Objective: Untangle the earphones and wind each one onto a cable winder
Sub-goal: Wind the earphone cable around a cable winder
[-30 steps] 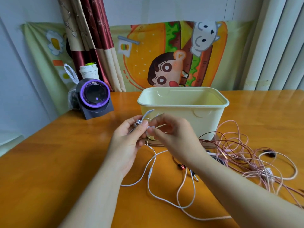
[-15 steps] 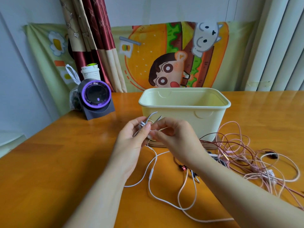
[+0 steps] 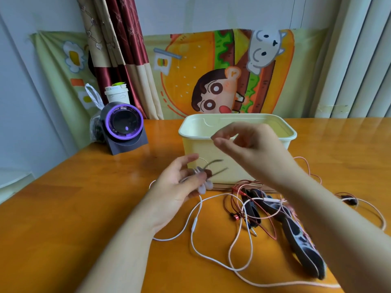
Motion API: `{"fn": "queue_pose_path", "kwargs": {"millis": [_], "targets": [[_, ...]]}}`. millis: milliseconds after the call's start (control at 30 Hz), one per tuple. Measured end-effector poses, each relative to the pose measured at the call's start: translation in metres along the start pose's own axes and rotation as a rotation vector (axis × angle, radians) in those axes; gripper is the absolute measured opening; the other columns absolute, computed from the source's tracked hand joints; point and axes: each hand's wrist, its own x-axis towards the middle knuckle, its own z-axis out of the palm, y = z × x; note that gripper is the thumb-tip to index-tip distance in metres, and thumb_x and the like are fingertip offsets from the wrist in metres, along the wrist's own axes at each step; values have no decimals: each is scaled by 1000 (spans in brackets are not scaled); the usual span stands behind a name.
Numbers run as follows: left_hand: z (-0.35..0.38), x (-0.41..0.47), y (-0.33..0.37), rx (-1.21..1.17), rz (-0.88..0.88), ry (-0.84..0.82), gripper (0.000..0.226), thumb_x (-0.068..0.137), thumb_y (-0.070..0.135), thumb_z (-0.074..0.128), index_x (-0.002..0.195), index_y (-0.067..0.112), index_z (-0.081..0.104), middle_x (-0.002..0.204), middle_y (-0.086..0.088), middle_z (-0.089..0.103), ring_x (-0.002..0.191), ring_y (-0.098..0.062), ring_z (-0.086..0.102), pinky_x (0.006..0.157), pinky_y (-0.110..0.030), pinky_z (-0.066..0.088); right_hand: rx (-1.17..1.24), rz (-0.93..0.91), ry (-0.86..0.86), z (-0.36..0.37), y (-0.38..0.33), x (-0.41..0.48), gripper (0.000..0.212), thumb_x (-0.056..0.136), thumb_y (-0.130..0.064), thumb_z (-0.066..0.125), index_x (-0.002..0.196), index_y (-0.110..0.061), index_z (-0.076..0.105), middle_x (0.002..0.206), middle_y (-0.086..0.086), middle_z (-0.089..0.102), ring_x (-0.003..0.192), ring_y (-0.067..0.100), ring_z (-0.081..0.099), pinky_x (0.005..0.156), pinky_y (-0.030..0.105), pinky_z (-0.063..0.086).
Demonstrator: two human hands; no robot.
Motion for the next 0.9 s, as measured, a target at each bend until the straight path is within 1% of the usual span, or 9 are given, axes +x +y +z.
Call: {"fn": "queue_pose_path", "kwargs": {"millis": [133, 233, 300, 367, 467, 533, 667, 800, 900], "targets": [[3, -5, -1, 69, -83, -241, 71, 80, 20, 71, 139, 34, 33, 93, -4, 74, 94, -18, 70, 76, -25, 52, 30, 59, -277, -7, 2, 1, 12, 91, -26, 59, 89, -24, 71, 88, -12, 70, 72, 12, 62, 69, 24, 52], [3, -6, 0, 94, -96, -329, 87, 81, 17, 70, 147, 39, 18, 107, -9, 72, 111, -30, 65, 84, -31, 52, 62, 126, -520, -5, 12, -1, 17, 93, -31, 57, 95, -21, 71, 82, -6, 69, 62, 13, 56, 64, 30, 50], [1, -7, 2, 81, -118, -362, 98, 77, 21, 74, 149, 41, 11, 117, -12, 69, 114, -36, 62, 86, -34, 52, 74, 148, -595, -2, 14, -3, 18, 95, -29, 55, 97, -18, 69, 72, -13, 66, 56, 8, 51, 57, 23, 45], [0, -8, 4, 64, -137, -364, 100, 75, 20, 75, 146, 46, 9, 115, -9, 70, 113, -34, 64, 88, -32, 54, 89, 168, -648, 1, 14, -4, 25, 95, -34, 52, 97, -14, 68, 71, -10, 64, 57, 11, 50, 56, 22, 44], [-1, -10, 6, 41, -140, -355, 98, 84, 12, 73, 144, 46, 4, 102, -6, 75, 108, -25, 68, 81, -26, 54, -11, 167, -705, 4, 17, -4, 49, 87, -57, 46, 91, -13, 66, 81, 11, 65, 69, 20, 57, 71, 36, 49], [-2, -11, 8, 52, -137, -362, 100, 80, 14, 70, 147, 42, 2, 98, -5, 75, 108, -22, 68, 81, -25, 53, -61, 167, -703, 4, 19, -4, 53, 83, -62, 44, 86, -13, 65, 76, 3, 63, 70, 14, 57, 74, 37, 49], [-3, -11, 5, 63, -132, -401, 100, 77, 13, 70, 145, 45, 3, 110, 3, 73, 108, -21, 68, 82, -26, 54, 99, 115, -700, 6, 16, -6, 32, 88, -50, 46, 85, -26, 66, 82, -12, 66, 82, 3, 61, 83, 26, 47], [-3, -11, 6, 108, -82, -349, 75, 74, 14, 69, 122, 54, 29, 135, 12, 57, 119, -18, 61, 92, -27, 52, 83, 66, -710, 12, 15, -8, 46, 86, -52, 45, 82, -11, 67, 86, 14, 63, 81, 24, 58, 81, 33, 46], [-2, -12, 7, 174, -40, -340, 72, 70, 21, 72, 116, 58, 30, 133, 21, 50, 127, -11, 53, 99, -24, 47, 81, 45, -730, 17, 14, -10, 44, 86, -50, 46, 79, -12, 67, 81, 5, 62, 77, 16, 57, 77, 28, 46]]}}
